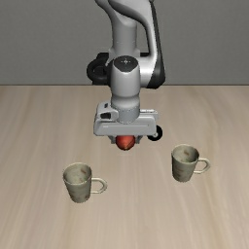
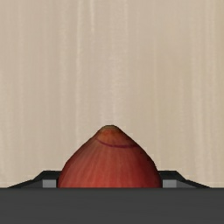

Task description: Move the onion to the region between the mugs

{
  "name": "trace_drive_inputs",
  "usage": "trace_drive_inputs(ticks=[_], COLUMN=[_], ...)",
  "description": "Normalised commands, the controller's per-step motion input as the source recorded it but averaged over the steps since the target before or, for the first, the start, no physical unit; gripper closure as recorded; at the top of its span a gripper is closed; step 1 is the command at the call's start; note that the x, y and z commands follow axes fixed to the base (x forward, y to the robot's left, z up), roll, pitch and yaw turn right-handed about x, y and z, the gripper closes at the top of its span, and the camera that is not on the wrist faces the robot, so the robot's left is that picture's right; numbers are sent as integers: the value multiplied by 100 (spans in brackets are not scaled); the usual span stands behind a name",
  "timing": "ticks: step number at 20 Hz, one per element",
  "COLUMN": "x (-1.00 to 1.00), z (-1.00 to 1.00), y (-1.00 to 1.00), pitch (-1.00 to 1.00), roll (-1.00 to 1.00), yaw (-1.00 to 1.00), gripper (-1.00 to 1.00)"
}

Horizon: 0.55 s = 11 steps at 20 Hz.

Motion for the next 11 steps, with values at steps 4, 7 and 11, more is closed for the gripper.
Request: trace_drive_inputs(ticks=[4, 7, 11], x=[100, 100, 75], z=[0, 0, 0], y=[0, 0, 25], pitch=[0, 0, 0], roll=[0, 0, 0], yaw=[0, 0, 0], gripper=[100, 100, 100])
